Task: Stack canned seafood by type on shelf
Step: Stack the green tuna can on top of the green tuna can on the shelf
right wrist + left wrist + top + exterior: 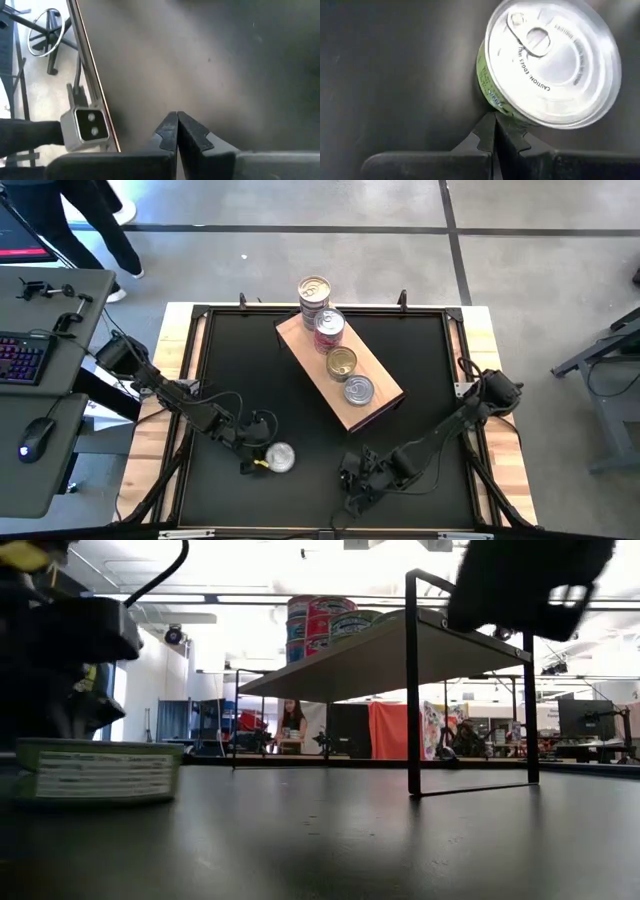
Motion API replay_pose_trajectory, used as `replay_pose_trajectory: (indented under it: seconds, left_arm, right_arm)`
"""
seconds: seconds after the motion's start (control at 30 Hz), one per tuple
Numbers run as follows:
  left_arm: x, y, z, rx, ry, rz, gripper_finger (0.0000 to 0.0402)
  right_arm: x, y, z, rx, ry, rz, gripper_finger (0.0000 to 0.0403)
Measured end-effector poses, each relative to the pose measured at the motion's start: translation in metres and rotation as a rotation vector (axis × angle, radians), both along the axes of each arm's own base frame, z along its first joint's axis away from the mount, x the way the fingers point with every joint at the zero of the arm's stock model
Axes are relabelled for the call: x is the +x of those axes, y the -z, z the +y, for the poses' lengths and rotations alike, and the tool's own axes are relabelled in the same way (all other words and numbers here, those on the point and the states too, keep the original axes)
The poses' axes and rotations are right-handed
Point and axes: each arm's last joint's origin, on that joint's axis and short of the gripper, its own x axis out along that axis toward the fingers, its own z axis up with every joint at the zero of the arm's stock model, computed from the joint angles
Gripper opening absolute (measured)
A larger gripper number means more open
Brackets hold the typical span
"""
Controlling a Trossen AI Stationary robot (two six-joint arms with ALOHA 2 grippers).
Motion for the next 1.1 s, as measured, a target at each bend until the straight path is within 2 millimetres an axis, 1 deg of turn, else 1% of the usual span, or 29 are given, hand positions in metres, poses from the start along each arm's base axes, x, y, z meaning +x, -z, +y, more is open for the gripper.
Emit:
replay_pose_trajectory:
  seconds: [0.1, 0.27, 0.43, 0.53, 0.63, 0.7, 0.87, 1.0, 1.1]
  left_arm:
    - [0.007, -0.003, -0.004, -0.04, -0.018, -0.077, 0.0]
    - [0.021, 0.0, -0.012, -0.095, -0.056, -0.164, 0.0]
    - [0.049, 0.005, -0.03, -0.083, -0.049, -0.159, 0.0]
    - [0.067, 0.006, -0.042, -0.07, 0.006, -0.144, 0.0]
    - [0.075, 0.001, -0.045, -0.034, 0.013, -0.08, 0.0]
    - [0.077, -0.007, -0.045, -0.012, 0.029, -0.07, 0.0]
    - [0.068, -0.03, -0.04, 0.009, 0.052, -0.105, 0.0]
    - [0.061, -0.052, -0.043, -0.013, 0.049, -0.19, 0.0]
    - [0.061, -0.065, -0.048, -0.046, 0.058, -0.278, 0.0]
  right_arm:
    - [0.007, -0.001, -0.007, -0.016, -0.018, -0.024, 0.0]
    - [0.019, -0.004, -0.019, -0.04, -0.044, -0.078, 0.0]
    - [0.03, -0.003, -0.024, -0.057, -0.064, -0.129, 0.0]
    - [0.033, -0.001, -0.025, -0.051, -0.063, -0.139, 0.0]
    - [0.036, 0.004, -0.02, -0.026, -0.069, -0.159, 0.0]
    - [0.039, 0.008, -0.015, -0.008, -0.072, -0.186, 0.0]
    - [0.042, 0.029, 0.001, 0.01, -0.09, -0.208, 0.0]
    - [0.042, 0.038, 0.004, 0.048, -0.017, -0.181, 0.0]
    - [0.04, 0.039, 0.006, 0.048, -0.024, -0.173, 0.0]
